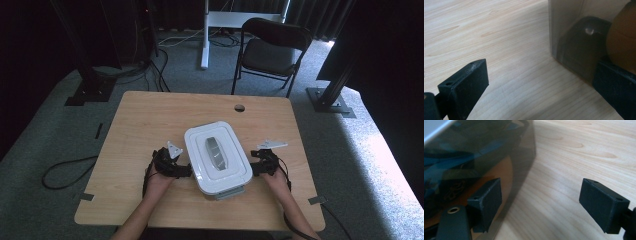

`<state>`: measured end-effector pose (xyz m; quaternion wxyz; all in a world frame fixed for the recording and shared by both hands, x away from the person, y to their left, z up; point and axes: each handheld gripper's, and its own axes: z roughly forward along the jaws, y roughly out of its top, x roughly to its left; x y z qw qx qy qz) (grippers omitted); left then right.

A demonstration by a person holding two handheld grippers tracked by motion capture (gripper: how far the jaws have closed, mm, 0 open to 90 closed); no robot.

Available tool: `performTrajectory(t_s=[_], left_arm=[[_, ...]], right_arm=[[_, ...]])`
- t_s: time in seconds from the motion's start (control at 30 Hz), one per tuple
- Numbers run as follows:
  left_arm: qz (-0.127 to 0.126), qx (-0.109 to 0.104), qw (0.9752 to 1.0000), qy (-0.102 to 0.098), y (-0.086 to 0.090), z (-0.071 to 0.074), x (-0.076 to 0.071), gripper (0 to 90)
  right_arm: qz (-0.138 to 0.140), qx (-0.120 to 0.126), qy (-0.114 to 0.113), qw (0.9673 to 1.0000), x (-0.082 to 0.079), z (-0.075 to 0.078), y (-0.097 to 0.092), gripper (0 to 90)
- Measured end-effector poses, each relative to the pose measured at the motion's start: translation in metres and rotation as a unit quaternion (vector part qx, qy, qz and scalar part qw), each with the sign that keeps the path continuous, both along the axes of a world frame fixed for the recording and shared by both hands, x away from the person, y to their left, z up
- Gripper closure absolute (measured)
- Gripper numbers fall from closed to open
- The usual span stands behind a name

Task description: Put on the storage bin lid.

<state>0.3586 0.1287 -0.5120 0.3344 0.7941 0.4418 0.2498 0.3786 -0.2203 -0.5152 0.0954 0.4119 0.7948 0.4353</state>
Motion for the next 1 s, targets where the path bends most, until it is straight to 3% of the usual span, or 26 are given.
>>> performTrajectory(t_s=[0.17,0.47,0.53,0.6,0.63,0.67,0.8,0.83,1.0], left_arm=[[-0.007,0.015,0.9998,-0.007,-0.008,0.002,0.008,1.2],[-0.021,0.023,0.9995,-0.01,-0.021,0.005,0.023,1.3],[-0.023,0.015,0.9996,-0.007,-0.019,0.004,0.025,1.2],[-0.023,0.015,0.9996,-0.007,-0.019,0.004,0.025,1.2],[-0.03,-0.005,0.9995,-0.004,-0.015,0.002,0.024,1.2],[-0.034,-0.007,0.9994,-0.002,-0.014,0.002,0.023,1.1],[-0.04,0.0,0.9992,-0.001,-0.013,0.0,0.018,1.1],[-0.04,-0.005,0.9992,-0.001,-0.011,0.0,0.013,1.1],[-0.043,0.001,0.9991,-0.007,-0.011,0.003,0.008,1.2]], right_arm=[[-0.006,0.002,-0.002,1.0,-0.004,0.001,-0.003,18.8],[-0.011,0.011,0.009,0.9998,-0.004,0.001,-0.013,18.8],[-0.013,0.014,0.01,0.9998,-0.005,0.001,-0.016,18.4],[-0.014,0.016,0.011,0.9997,-0.005,0.0,-0.017,18.4],[-0.014,0.016,0.011,0.9997,-0.005,0.0,-0.017,17.9],[-0.013,0.021,0.014,0.9996,-0.008,-0.001,-0.017,18.0],[0.004,0.019,0.012,0.9997,-0.013,-0.003,-0.017,18.2],[0.021,0.015,0.023,0.9994,-0.016,-0.005,-0.017,18.2],[0.026,0.027,0.031,0.9988,-0.017,-0.008,-0.018,18.2]])
